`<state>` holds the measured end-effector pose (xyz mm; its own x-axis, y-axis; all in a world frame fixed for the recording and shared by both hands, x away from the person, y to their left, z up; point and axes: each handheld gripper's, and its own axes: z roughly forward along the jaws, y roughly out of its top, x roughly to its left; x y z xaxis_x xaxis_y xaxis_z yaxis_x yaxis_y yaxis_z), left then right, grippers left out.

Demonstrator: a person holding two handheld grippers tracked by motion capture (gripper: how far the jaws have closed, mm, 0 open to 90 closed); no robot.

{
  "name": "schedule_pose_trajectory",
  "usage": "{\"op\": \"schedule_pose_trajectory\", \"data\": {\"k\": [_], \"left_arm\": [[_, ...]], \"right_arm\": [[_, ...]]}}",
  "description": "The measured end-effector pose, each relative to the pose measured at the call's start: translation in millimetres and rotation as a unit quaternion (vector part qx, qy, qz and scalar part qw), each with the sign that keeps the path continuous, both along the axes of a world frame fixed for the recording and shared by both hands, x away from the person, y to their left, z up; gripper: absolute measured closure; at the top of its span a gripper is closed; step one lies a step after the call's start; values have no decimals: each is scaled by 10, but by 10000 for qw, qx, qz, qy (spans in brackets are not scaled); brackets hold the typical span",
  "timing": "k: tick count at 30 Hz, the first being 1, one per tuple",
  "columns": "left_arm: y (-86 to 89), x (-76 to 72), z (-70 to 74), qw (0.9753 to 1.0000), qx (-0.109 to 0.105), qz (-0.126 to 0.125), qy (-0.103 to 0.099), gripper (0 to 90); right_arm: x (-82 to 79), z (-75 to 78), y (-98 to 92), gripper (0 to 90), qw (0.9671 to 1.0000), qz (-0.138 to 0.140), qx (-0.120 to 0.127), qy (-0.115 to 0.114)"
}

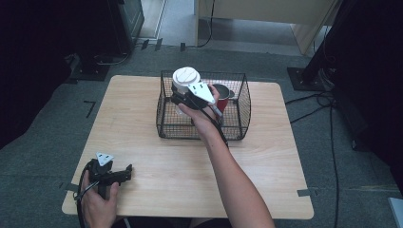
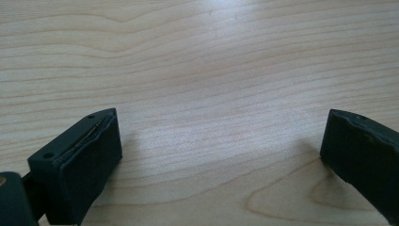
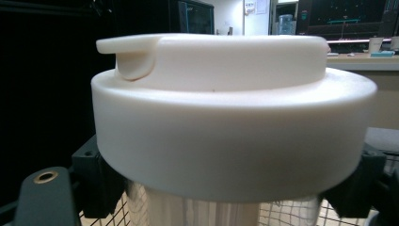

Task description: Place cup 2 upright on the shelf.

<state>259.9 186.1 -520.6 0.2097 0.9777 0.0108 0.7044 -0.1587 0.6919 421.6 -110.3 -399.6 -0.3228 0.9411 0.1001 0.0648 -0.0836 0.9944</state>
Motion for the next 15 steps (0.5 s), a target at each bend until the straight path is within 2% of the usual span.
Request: {"op": "schedule_pose_trajectory", "data": {"k": [4,7,15], "left_arm": [[0,0,0,10000,2,-1,2,0],[0,0,0,10000,2,-1,1,0],[0,0,0,10000,2,-2,1,0]], "right_arm": [[142,-60,39,159,10000,-61,-37,9],[226,-88,71,159,9999,-81,74,87],[382,-193,147,159,9996,-148,-178,166]]}}
